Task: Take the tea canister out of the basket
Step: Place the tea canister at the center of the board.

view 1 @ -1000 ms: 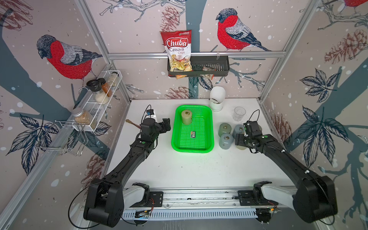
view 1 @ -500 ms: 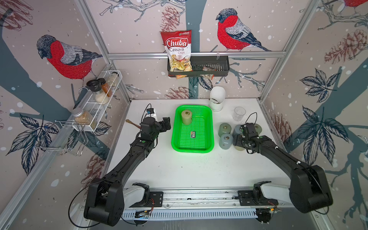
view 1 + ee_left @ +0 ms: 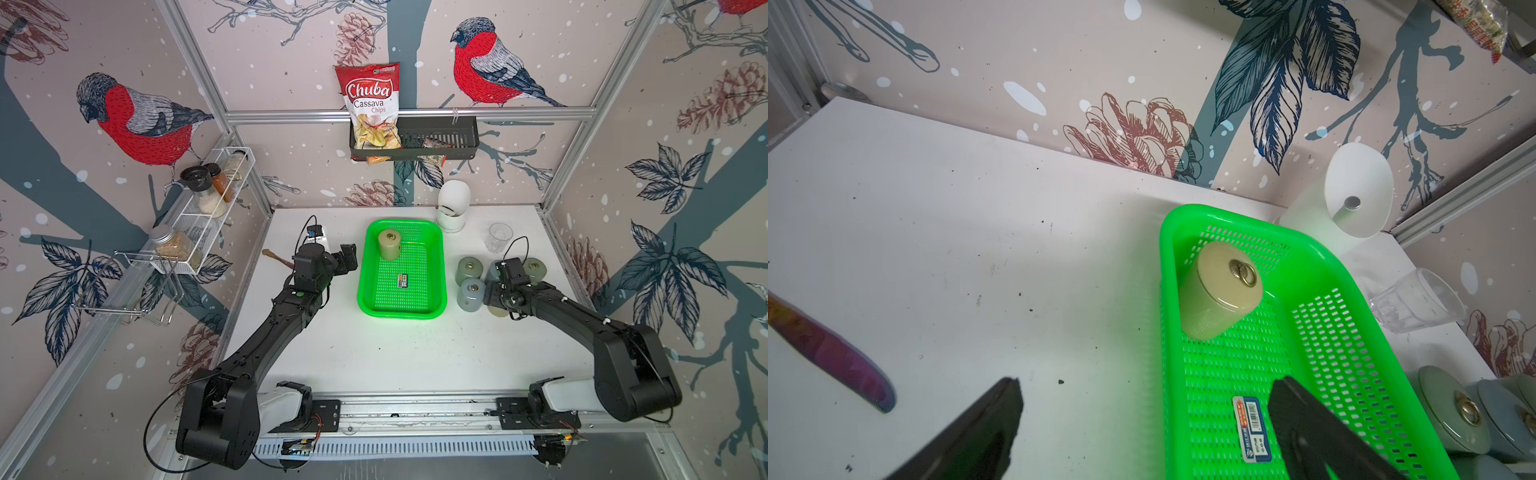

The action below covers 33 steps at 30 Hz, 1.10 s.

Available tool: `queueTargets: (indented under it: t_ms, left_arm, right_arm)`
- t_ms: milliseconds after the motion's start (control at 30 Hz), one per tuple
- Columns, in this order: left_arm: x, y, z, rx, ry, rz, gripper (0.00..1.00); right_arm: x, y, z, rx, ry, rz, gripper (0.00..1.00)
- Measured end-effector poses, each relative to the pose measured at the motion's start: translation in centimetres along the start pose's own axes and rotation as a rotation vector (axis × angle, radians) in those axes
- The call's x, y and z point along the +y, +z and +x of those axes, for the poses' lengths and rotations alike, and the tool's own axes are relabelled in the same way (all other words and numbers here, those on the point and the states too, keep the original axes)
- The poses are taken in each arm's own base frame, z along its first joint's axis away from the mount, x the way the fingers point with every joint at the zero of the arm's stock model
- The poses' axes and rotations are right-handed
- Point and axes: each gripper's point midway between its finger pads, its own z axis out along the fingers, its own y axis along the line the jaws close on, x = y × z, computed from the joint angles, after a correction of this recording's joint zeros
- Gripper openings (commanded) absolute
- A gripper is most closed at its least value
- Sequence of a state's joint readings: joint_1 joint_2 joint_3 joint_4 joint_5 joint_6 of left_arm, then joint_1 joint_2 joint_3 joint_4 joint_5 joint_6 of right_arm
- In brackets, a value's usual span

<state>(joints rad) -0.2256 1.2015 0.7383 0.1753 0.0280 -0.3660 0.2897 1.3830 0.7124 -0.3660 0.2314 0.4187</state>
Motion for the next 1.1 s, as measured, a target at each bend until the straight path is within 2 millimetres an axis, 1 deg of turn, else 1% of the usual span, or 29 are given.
queueTargets:
  t_ms: [33,133,200,300,400,500,633,733,833,933,1100]
  left_arm:
    - [-0.2,0.1,-0.2,0.0,0.001,0.006,0.97]
    - [-1.1,0.4,-0.8,-0.003,0.004,0.032,0.97]
    - [-1.7,0.4,-1.0,-0.009,0.007,0.048,0.97]
    - [-1.9,0.4,-1.0,-0.009,0.009,0.054,0.97]
    - [-2.0,0.2,-1.2,-0.014,0.008,0.057,0.97]
    - [-2.2,-0.1,-1.6,-0.025,0.009,0.06,0.97]
    - [-2.2,-0.5,-1.9,-0.036,0.01,0.061,0.97]
    - [-2.2,-0.8,-2.1,-0.042,0.01,0.059,0.97]
    - [-2.1,-1.2,-2.7,-0.063,0.011,0.048,0.97]
    - [-2.1,-1.2,-2.8,-0.066,0.011,0.046,0.97]
    - [-2.1,-1.3,-2.7,-0.064,0.018,0.045,0.97]
  right_arm:
    - [0.0,0.0,0.0,-0.001,0.001,-0.001,0.08]
    - [0.0,0.2,0.0,-0.009,0.005,-0.002,0.23]
    - [0.1,0.3,-0.1,-0.015,0.006,-0.003,0.39]
    - [0.2,0.4,-0.3,-0.021,0.004,-0.005,0.58]
    - [0.4,0.3,-0.3,-0.026,-0.003,-0.002,0.71]
    - [0.8,0.2,-0.3,-0.024,-0.015,-0.008,0.81]
    - [1.1,0.2,-0.3,-0.018,-0.025,-0.01,0.88]
    - [1.2,0.1,-0.3,-0.015,-0.028,-0.008,0.9]
    - [1.3,-0.3,-1.0,-0.031,-0.029,-0.008,0.94]
    - [1.5,-0.6,-1.4,-0.04,-0.029,-0.013,0.97]
    - [1.8,-1.4,-2.1,-0.056,-0.029,-0.019,1.0]
